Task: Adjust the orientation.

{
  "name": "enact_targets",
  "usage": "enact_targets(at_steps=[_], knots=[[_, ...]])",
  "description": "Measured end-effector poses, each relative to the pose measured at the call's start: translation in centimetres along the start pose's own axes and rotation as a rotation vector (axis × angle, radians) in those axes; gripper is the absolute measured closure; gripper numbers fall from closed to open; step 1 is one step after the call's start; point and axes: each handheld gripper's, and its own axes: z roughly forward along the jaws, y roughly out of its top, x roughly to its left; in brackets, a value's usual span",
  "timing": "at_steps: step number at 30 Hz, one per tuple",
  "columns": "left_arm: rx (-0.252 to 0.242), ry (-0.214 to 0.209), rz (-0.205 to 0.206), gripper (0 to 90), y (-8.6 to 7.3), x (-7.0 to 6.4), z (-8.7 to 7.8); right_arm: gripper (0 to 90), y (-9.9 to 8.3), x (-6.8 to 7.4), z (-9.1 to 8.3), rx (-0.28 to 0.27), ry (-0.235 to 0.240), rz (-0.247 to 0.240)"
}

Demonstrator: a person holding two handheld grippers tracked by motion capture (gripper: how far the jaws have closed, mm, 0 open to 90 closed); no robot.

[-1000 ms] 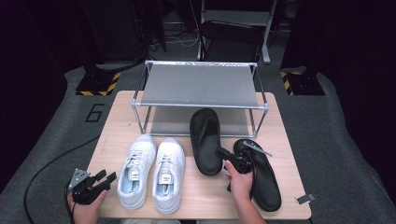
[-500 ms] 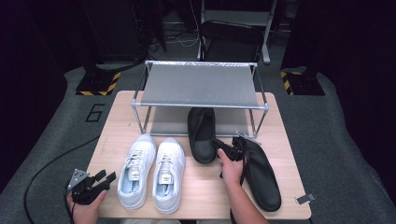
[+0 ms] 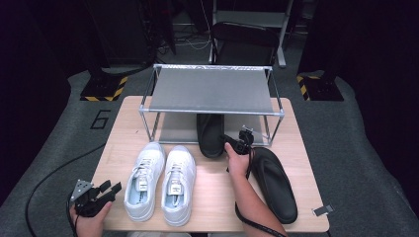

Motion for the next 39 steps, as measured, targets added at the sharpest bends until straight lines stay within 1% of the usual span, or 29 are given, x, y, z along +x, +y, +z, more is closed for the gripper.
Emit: enact_targets(at_steps=[2,3,4,5,7,9,10,11,12,13,14,15,17,18,19,20,21,22,23,25,26,28,29,31,32,33,34,37,39], knots=[[0.007,-0.001,0.004,48.8,0.0,0.0,0.0,67.8,0.2,0.1,0.6,-0.004,0.007,0.013],[0.010,-0.002,0.006,48.8,0.0,0.0,0.0,67.8,0.2,0.2,0.8,0.004,-0.003,0.009],[0.010,-0.001,0.007,48.8,0.0,0.0,-0.1,67.8,0.2,0.2,1.0,-0.002,0.005,0.027],[0.006,0.001,0.008,48.8,0.0,0.0,-0.1,67.8,0.3,0.0,1.2,0.005,-0.007,0.002],[0.007,0.000,0.008,48.8,0.0,0.1,-0.1,67.8,0.4,0.1,1.8,-0.001,0.000,0.022],[0.009,0.001,0.003,48.8,-0.1,0.1,-0.2,67.8,0.4,-0.1,2.1,0.008,-0.002,0.004],[0.009,0.002,0.001,48.8,-0.1,0.2,-0.2,67.8,0.5,-0.1,2.3,0.008,-0.016,0.009],[0.007,0.003,0.000,48.9,-0.1,0.2,-0.2,67.8,0.4,-0.2,2.7,-0.007,-0.004,0.016],[0.008,0.003,0.000,48.8,-0.1,0.2,-0.2,67.8,0.5,-0.1,2.7,0.011,-0.006,0.028],[0.008,0.002,0.002,48.9,-0.1,0.1,-0.2,67.8,0.6,-0.5,3.1,-0.015,-0.019,-0.024],[0.004,0.003,0.004,48.8,-0.1,0.1,-0.2,67.8,0.6,-0.3,3.3,-0.013,0.004,-0.010],[0.002,0.004,0.006,48.8,-0.1,0.1,-0.2,67.8,0.6,-0.1,3.3,0.008,0.008,0.016],[0.000,0.007,0.007,48.9,-0.1,0.1,-0.1,67.8,0.7,0.2,3.8,0.011,0.012,0.028],[0.007,0.005,0.010,48.9,-0.1,0.1,-0.2,67.8,0.8,0.2,4.1,0.006,0.008,0.015],[-0.010,0.013,0.007,48.9,-0.2,0.1,0.0,67.8,0.9,0.3,4.3,0.003,0.004,0.004],[-0.007,0.012,0.006,48.8,-0.2,0.1,0.0,67.8,0.9,0.5,4.5,-0.001,0.005,0.002],[-0.008,0.013,0.006,48.9,-0.2,0.1,0.0,67.8,1.0,0.6,4.6,0.001,-0.013,-0.004],[-0.008,0.013,0.005,48.9,-0.2,0.1,0.0,67.8,1.1,0.6,4.8,-0.010,-0.008,-0.003],[-0.010,0.014,0.002,48.9,-0.3,0.1,0.0,67.8,1.1,0.5,5.0,-0.032,0.020,-0.012],[-0.010,0.011,0.002,48.9,-0.3,0.2,0.0,67.8,1.1,0.6,5.1,-0.034,0.022,-0.005],[-0.004,0.009,0.001,48.9,-0.3,0.3,-0.2,67.7,1.1,0.9,5.1,0.002,-0.016,-0.002],[0.004,0.007,0.003,49.0,-0.2,0.3,-0.3,67.8,1.1,0.7,5.3,-0.025,-0.020,-0.038],[0.004,0.007,0.003,49.0,-0.2,0.3,-0.3,67.8,1.1,0.7,5.3,-0.025,-0.020,-0.038],[0.005,0.007,0.004,49.0,-0.3,0.3,-0.3,67.8,1.1,0.3,5.6,-0.019,-0.016,-0.026],[0.005,0.010,0.006,48.9,-0.3,0.3,-0.3,67.7,1.0,0.5,5.5,0.002,-0.026,0.019],[0.005,0.010,0.006,48.9,-0.3,0.3,-0.3,67.7,1.0,0.4,5.7,-0.002,-0.019,0.014],[0.005,0.009,0.003,49.0,-0.3,0.3,-0.3,67.7,0.9,0.3,5.7,0.002,-0.029,0.025],[-0.011,0.016,-0.002,49.0,-0.4,0.2,-0.2,67.6,0.9,0.2,5.7,0.008,-0.016,0.050],[-0.012,0.016,-0.001,49.0,-0.4,0.2,-0.2,67.4,0.8,0.1,5.7,0.004,-0.020,0.048]])
